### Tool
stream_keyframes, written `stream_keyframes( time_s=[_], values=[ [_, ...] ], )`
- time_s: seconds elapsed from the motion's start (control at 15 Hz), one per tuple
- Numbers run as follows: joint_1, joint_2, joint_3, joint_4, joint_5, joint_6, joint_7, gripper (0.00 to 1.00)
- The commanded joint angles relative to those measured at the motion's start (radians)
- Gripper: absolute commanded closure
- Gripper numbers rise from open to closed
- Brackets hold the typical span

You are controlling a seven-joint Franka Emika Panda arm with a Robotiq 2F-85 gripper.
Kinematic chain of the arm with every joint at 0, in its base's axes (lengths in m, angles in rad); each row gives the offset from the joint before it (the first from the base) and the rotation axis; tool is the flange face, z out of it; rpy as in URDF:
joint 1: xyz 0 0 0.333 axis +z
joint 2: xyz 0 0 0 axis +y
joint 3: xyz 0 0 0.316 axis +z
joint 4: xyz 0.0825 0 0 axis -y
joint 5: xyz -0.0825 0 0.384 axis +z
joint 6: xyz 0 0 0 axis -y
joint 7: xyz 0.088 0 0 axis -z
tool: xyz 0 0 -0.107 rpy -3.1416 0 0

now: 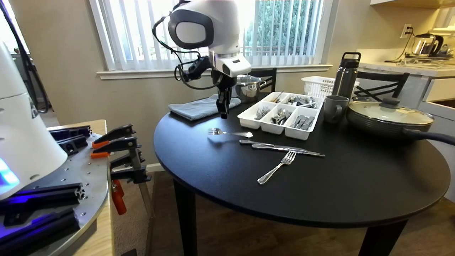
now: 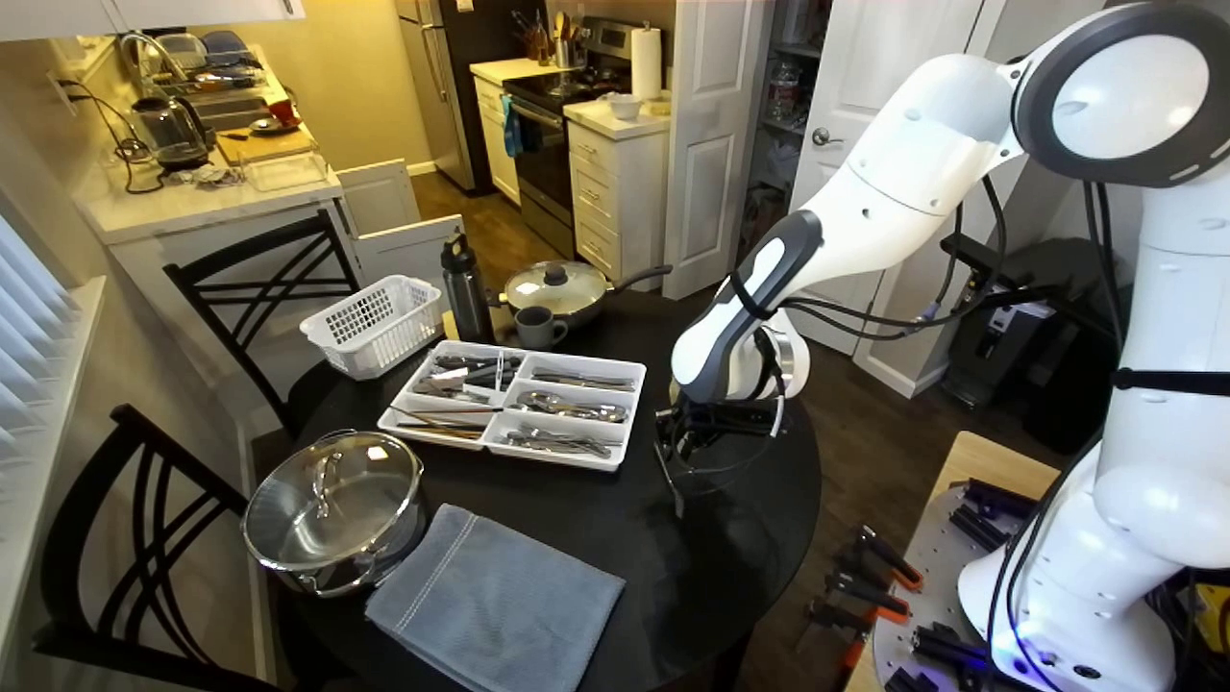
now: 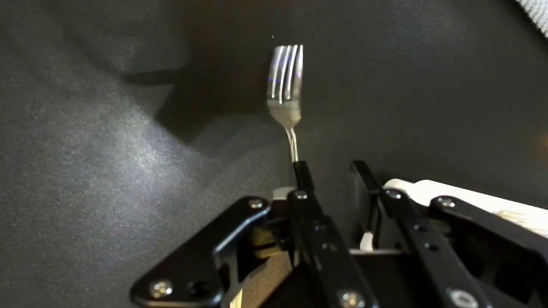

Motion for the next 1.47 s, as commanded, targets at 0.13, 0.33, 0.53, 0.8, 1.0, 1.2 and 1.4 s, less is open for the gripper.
stream_keyframes(
  time_s=[0.13,0.33,0.53,0.8,1.0,1.2,1.4],
  values=[
    [0.056,-0.018,-0.101,0.029,-0.092,-0.084,-0.003,0.93],
    [0.073,0.008,-0.142,0.084,-0.139,-0.18,-0.02,0.43],
    [0.074,0.07,-0.15,0.181,-0.152,-0.289,-0.045,0.26],
    [0.143,0.17,-0.212,0.29,-0.235,-0.397,0.012,0.02],
    [0.215,0.236,-0.279,0.33,-0.314,-0.396,0.082,0.0],
    [0.268,0.28,-0.324,0.356,-0.371,-0.391,0.134,0.25],
    [0.305,0.301,-0.352,0.37,-0.407,-0.389,0.171,0.43]
  ],
)
